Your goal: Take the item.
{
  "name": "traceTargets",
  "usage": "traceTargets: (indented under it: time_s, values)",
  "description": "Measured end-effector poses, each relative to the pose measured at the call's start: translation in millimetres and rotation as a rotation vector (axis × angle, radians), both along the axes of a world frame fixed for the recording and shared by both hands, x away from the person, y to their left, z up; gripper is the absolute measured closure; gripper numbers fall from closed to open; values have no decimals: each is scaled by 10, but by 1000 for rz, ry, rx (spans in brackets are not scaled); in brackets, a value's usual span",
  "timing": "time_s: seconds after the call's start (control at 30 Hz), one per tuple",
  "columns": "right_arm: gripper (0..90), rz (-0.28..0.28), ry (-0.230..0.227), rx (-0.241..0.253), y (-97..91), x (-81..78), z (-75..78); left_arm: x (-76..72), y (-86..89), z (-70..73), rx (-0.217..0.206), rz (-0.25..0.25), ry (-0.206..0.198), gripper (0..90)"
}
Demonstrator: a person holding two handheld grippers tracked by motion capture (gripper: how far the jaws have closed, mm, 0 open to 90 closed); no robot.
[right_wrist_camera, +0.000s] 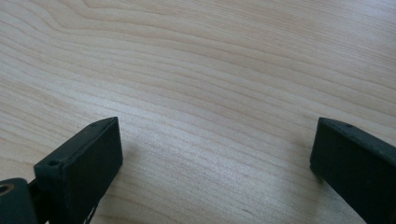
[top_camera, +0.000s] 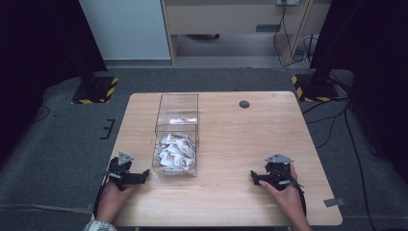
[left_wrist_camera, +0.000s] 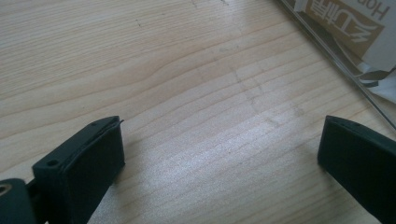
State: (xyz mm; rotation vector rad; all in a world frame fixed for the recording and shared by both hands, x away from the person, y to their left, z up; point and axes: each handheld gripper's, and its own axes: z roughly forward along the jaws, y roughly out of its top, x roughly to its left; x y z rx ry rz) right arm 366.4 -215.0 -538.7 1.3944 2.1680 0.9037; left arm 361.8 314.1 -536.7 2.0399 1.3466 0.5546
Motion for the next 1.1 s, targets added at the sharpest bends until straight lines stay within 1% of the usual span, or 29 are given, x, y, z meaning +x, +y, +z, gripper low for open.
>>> traceTargets:
  time_s: [0.17,0.23,0.3,0.33,0.53,0.57,0.63,0.67,0.7,0.73,0.77,0.9,0.97,1.03,1.1]
  values:
    - [32,8,-1,0,-1,-4,2,1,1,1,0,0,1,0]
    - [50,15,1,2,0,-10,11,1,1,1,0,0,1,0]
    - [46,16,4,6,2,-12,15,1,1,1,0,0,1,0]
    - [56,21,15,12,13,-17,27,1,0,1,0,0,0,0]
    - [52,43,1,21,54,-36,74,1,1,0,-1,0,0,0]
    - [53,64,2,30,77,-39,102,1,1,0,-1,0,0,0]
    - [59,82,-2,34,103,-45,123,0,1,0,-1,0,0,0]
    - [59,82,-2,34,103,-45,123,0,1,0,-1,0,0,0]
    - [62,104,-8,21,141,-51,132,0,1,0,-1,0,0,0]
    - [62,104,-8,21,141,-51,132,0,1,0,-1,0,0,0]
    - [67,114,-12,9,172,-65,147,0,1,0,-1,0,0,0]
    - [68,124,-27,3,198,-87,183,0,1,0,-1,0,1,0]
    - [71,123,-32,13,197,-99,199,1,1,0,-1,-1,1,0]
    - [70,123,-38,12,189,-106,210,1,1,0,-1,-1,1,0]
    - [68,121,-29,25,188,-125,221,1,0,0,-1,-1,1,0]
